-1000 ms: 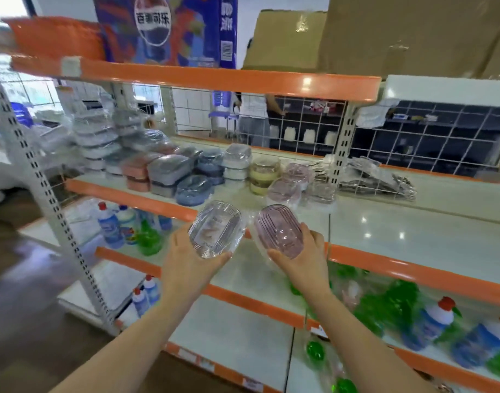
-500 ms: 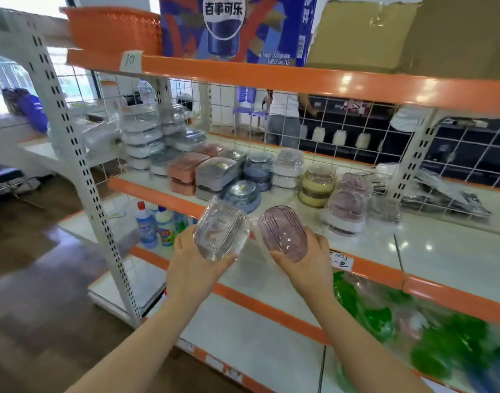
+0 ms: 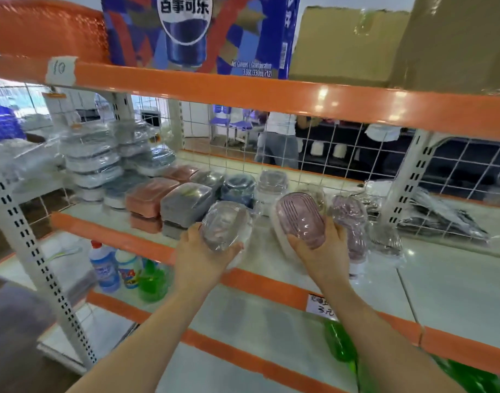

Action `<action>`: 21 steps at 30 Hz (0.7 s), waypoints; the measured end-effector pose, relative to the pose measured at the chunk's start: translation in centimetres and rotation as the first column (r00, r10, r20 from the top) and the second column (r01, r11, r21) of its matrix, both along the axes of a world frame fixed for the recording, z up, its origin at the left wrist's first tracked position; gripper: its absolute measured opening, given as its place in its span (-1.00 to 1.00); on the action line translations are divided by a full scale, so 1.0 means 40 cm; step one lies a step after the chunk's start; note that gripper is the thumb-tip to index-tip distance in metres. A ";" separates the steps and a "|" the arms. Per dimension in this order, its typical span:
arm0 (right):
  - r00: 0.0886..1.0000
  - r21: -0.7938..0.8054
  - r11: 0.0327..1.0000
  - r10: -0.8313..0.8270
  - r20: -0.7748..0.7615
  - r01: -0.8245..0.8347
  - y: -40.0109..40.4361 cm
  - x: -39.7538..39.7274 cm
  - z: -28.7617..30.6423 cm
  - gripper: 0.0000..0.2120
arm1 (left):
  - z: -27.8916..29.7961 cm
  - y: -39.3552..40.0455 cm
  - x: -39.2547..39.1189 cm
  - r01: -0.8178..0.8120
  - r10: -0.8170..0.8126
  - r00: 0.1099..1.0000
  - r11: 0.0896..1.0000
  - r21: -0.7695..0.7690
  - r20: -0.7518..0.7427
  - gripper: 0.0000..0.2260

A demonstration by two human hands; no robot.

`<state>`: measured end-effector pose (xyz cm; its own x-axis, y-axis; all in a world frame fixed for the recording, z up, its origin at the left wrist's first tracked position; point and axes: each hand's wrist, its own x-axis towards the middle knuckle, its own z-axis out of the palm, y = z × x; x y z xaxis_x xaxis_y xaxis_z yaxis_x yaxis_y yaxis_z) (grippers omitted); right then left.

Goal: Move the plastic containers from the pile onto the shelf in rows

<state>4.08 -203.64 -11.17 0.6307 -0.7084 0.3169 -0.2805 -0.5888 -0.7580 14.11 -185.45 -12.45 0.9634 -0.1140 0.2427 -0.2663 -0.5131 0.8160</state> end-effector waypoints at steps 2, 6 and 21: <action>1.000 0.026 0.999 -0.024 -0.010 0.024 -0.022 0.021 0.003 -0.15 | 0.005 -0.035 0.028 0.007 -0.007 0.999 1.000 0.011 -0.044 -0.23; 0.999 0.046 0.998 -0.047 -0.006 0.047 -0.056 0.054 -0.004 -0.15 | -0.002 -0.080 0.074 0.065 -0.065 0.995 0.998 -0.005 -0.073 -0.22; 0.993 0.011 0.994 -0.111 -0.032 0.111 -0.030 0.125 -0.011 -0.17 | 0.023 -0.071 0.206 0.193 -0.189 0.980 0.979 0.061 -0.058 -0.21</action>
